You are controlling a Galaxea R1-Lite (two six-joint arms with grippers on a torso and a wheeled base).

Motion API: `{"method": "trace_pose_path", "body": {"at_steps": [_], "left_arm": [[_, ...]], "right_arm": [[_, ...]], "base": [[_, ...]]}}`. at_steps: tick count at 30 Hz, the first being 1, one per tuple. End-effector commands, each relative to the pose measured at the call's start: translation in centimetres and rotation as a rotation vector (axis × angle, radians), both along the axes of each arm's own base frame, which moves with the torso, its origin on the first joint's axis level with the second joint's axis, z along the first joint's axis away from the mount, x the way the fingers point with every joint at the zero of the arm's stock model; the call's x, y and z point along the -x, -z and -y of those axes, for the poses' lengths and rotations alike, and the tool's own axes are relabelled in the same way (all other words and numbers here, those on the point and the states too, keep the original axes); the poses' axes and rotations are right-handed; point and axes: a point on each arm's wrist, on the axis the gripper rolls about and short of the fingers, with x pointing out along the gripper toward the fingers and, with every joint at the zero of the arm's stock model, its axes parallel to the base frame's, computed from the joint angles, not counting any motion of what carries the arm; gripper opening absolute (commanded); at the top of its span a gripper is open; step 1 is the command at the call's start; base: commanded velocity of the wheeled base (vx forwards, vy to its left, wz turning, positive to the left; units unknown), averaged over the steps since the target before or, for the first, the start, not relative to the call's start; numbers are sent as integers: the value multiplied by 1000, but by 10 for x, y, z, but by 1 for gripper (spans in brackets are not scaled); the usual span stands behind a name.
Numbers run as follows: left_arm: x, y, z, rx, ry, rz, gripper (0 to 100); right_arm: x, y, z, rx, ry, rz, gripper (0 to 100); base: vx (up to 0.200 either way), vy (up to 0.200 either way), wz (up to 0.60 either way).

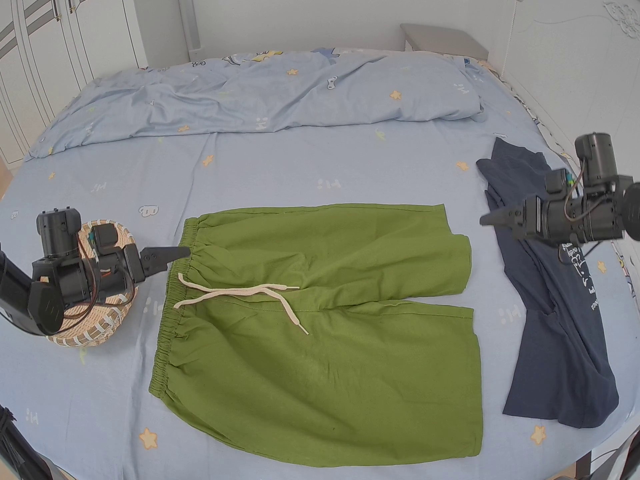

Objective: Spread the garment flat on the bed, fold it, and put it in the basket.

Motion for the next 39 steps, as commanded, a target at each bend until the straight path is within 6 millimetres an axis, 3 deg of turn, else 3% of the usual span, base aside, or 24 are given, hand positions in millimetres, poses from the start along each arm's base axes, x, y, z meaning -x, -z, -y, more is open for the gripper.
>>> {"method": "trace_pose_path", "body": {"at_steps": [1, 7, 12, 19, 28, 33, 39], "left_arm": [[143, 43, -3, 113, 15, -248, 100], [171, 65, -8, 113, 18, -305, 100], [174, 88, -13, 45, 41, -354, 100], [173, 112, -20, -33, 85, -388, 100], [164, 117, -21, -31, 100, -393, 100], [140, 125, -26, -20, 107, -402, 100], [125, 119, -21, -4, 125, -389, 100]], "right_arm": [[136, 95, -10, -57, -77, -227, 100], [164, 116, -17, -45, -161, -307, 100], [175, 127, -17, -36, -185, -332, 100], [177, 131, -17, -39, -186, -318, 100], [177, 130, -17, -41, -187, -308, 100], [176, 130, -17, -45, -184, -294, 100], [177, 131, -16, -46, -182, -300, 100]], "base": [[0, 0, 0], [0, 0, 0], [0, 0, 0], [0, 0, 0], [0, 0, 0], [0, 0, 0], [0, 0, 0]]}}
